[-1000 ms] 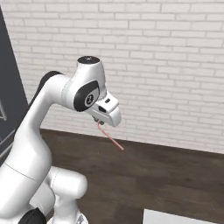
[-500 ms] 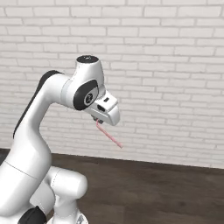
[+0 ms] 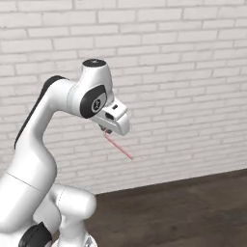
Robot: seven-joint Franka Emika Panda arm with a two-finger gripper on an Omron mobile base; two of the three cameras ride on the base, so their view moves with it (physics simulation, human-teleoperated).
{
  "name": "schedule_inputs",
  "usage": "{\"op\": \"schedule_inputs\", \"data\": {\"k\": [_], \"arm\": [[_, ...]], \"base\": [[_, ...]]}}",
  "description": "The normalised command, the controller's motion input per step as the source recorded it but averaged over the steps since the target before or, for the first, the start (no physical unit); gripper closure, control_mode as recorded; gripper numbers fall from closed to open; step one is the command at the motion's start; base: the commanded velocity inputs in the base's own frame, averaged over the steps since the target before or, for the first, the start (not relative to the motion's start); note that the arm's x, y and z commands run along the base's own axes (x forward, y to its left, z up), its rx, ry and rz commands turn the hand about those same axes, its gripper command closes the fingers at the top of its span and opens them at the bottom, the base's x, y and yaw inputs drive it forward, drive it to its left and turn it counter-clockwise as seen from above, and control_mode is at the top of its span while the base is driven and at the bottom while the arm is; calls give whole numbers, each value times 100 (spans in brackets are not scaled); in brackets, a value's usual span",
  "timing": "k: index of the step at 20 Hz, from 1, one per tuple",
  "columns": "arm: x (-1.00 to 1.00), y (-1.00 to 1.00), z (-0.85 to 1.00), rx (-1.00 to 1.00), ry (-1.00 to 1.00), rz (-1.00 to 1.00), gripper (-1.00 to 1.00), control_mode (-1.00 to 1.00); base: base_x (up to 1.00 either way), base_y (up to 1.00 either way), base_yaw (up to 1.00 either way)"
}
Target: Take a straw from the drawer in front and place it inside the glass cup on the dining counter.
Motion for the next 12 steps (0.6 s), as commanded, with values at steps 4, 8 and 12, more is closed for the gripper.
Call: {"op": "schedule_inputs", "data": {"k": [4,8,12], "arm": [[0,0,0,0,0,0,100,100],[0,0,0,0,0,0,100,100],[0,0,0,0,0,0,100,100]], "base": [[56,0,-66],[55,0,-67],[63,0,-64]]}}
